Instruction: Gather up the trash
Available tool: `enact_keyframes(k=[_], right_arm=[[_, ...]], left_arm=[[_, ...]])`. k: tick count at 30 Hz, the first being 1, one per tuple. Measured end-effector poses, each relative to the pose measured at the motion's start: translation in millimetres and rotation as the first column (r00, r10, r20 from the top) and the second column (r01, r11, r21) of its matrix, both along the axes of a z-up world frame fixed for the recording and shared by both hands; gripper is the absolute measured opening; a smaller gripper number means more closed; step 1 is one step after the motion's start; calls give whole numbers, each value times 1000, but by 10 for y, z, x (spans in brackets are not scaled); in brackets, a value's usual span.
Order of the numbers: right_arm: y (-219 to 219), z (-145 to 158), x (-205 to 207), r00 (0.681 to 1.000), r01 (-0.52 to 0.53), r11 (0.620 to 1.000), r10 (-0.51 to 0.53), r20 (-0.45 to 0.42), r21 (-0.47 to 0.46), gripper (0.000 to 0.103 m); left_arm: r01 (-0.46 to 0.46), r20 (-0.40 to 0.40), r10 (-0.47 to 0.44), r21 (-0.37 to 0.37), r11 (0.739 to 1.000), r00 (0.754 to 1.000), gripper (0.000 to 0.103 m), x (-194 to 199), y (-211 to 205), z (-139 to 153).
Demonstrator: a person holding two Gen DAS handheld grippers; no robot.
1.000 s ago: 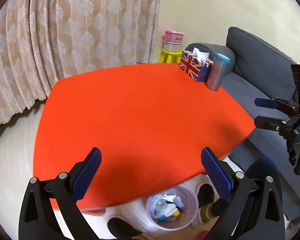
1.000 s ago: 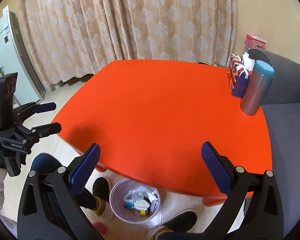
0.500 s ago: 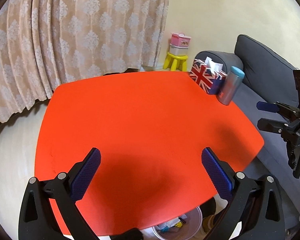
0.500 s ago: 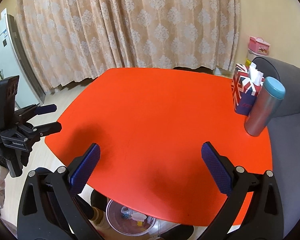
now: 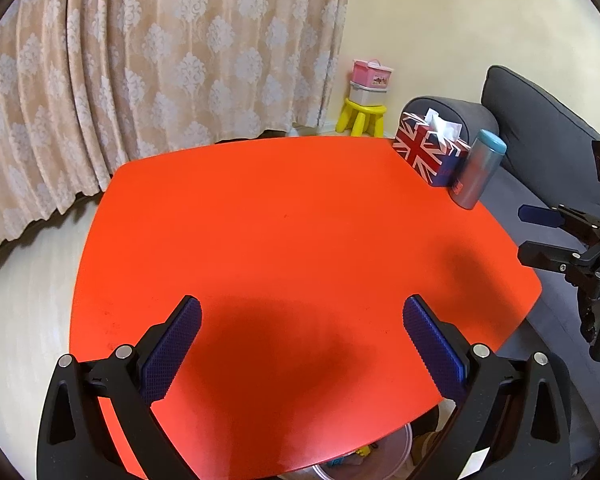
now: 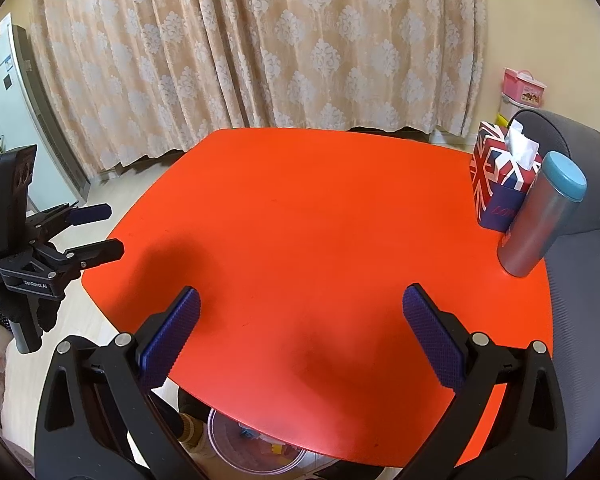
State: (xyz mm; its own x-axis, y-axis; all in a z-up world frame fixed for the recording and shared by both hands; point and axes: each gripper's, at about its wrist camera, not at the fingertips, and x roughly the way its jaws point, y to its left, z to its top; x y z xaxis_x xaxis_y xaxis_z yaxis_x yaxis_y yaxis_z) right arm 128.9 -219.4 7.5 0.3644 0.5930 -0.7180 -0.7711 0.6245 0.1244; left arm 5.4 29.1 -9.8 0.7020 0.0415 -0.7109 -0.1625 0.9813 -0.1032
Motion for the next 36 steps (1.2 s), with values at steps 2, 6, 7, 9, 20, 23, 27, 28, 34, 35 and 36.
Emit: enact_keyframes(k=[2,6,7,9,20,23,27,28,34,35,36], right_arm=[[0,1,1,1000,0,1000,0,0,0,99],[3,-9,25,1000,3,1000,-3,-2,-3,99],[-6,-9,34,1000,3,1000,-3,-2,-2,99],[-6,-9,34,1000,3,1000,-3,-1,-3,99],[-17,-5,33,1000,5,1000,-5,-3,-2,99],[-19,-4,33,1000,5,1000,-5,-3,-2,99],[-19,-5,34,1000,4,1000,-4,-3,-2,99],[-19,-5,33,1000,5,1000,-5,-3,-2,99],[-19,-4,32,1000,5,1000,-5,-3,-1,99],[-22,-2,35,1000,5,1000,-5,-2,-1,99],[-19,-4,34,1000,5,1000,-5,-3,-1,99]], left_arm=[[-5,-1,5,6,1000,1000,97,10,-17,3],[-4,-1,4,4,1000,1000,97,14,-25,11],[-3,-2,3,6,1000,1000,97,14,-24,10],[-6,-3,6,6,1000,1000,97,12,-32,10],[-8,-3,8,4,1000,1000,97,11,-52,26],[-7,-3,7,5,1000,1000,97,-2,-45,31],[-7,-2,7,5,1000,1000,97,-1,-47,32],[-7,-3,7,5,1000,1000,97,-1,-51,33],[-6,-5,6,3,1000,1000,97,-4,-49,34],[-6,-6,6,3,1000,1000,97,-7,-53,31],[-6,-6,6,2,1000,1000,97,-6,-48,26]])
